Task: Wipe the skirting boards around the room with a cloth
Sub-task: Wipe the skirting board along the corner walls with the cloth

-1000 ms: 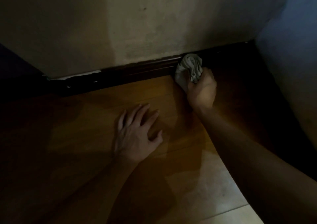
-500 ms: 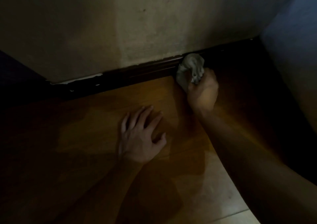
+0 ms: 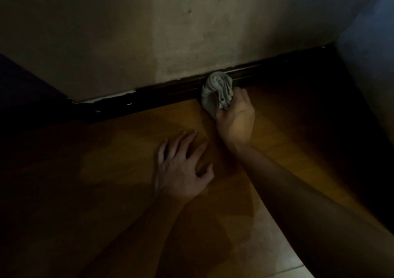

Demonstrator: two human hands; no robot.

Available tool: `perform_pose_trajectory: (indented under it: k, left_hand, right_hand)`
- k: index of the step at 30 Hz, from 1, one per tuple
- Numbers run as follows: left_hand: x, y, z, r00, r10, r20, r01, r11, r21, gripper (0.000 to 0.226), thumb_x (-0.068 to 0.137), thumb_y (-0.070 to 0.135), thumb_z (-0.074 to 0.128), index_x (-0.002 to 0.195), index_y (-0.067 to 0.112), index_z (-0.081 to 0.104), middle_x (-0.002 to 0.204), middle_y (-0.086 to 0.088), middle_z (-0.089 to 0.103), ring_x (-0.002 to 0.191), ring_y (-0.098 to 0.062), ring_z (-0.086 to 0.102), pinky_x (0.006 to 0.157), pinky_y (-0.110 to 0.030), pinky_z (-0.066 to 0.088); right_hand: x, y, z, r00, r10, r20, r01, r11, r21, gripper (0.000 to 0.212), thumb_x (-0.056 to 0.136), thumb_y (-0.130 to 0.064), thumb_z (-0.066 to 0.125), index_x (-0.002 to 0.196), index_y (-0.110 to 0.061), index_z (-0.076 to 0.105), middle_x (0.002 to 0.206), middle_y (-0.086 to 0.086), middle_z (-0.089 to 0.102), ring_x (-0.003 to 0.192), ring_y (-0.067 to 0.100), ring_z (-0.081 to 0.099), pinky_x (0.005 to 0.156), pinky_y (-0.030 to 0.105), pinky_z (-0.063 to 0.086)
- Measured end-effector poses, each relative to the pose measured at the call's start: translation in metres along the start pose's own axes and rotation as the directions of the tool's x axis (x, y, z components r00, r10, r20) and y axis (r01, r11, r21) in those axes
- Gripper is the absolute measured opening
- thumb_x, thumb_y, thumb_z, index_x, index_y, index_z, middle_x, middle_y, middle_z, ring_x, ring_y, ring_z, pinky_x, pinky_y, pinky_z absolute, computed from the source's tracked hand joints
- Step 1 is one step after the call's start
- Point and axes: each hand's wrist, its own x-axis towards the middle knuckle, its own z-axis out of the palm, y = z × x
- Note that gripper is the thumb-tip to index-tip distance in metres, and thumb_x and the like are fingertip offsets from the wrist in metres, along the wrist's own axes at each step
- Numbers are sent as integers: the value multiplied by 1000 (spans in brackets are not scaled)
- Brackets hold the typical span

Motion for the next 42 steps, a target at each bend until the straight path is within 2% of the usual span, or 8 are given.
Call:
perform_pose_trajectory:
  k: [5,13,18,22,26,32,38,42]
  left_hand:
    - [0,0,0,999,10,-44,-10,1000,-12,56,78,55,56,131,38,63,149,4,50,141,-21,42,113,-55,30]
    - [1,-2,-1,999,4,33,-5,1000,30,59,83,60,49,139,42,53,154,5,43,145,-19,34,115,-57,27]
    - [0,-1,-2,999,0,38,0,1000,25,58,83,60,49,138,41,55,154,5,44,145,-19,34,116,-56,26]
    - [0,-2,-1,999,5,51,-6,1000,25,59,83,61,49,139,42,53,155,6,42,145,-19,33,117,-56,25]
    - [0,-3,1,999,8,40,-9,1000,25,60,83,61,49,140,43,51,155,6,41,146,-18,32,117,-55,24]
    - [-1,-3,3,999,19,46,-21,999,49,61,85,61,48,142,43,49,155,5,40,145,-20,33,117,-56,25]
    - [0,-4,3,998,30,56,-33,997,69,62,84,62,47,143,43,47,154,3,42,144,-22,35,114,-58,28]
    - [0,-4,1,997,29,66,-33,997,66,62,85,61,46,144,42,47,155,3,41,146,-21,33,116,-56,26]
  right_hand:
    - [5,3,-5,999,-27,28,28,999,-24,22,80,-19,63,99,-9,58,102,12,59,94,34,59,77,47,49]
    - [26,42,-30,945,257,-205,-263,965,-2,28,82,-16,63,107,-3,61,110,18,61,101,36,58,82,38,45]
    - [20,34,-23,976,182,-121,-188,981,-41,28,79,-14,63,106,-5,59,112,15,59,104,35,57,85,43,47]
    - [24,41,-29,938,276,-211,-277,960,22,30,80,-12,63,108,-1,60,112,19,61,105,37,57,86,40,45]
    - [26,45,-30,973,195,-126,-198,980,-9,27,81,-16,63,106,-4,60,110,16,61,103,35,58,85,40,46]
    - [50,75,-55,893,399,-207,-400,916,37,38,86,-24,59,119,-5,62,121,17,63,113,34,59,95,36,46]
    - [50,77,-54,942,299,-149,-299,954,22,31,87,-29,61,109,-8,64,115,15,62,106,31,60,82,25,40]
    - [52,79,-56,925,333,-184,-338,941,3,30,87,-22,58,113,-9,64,119,14,62,110,31,59,89,30,44]
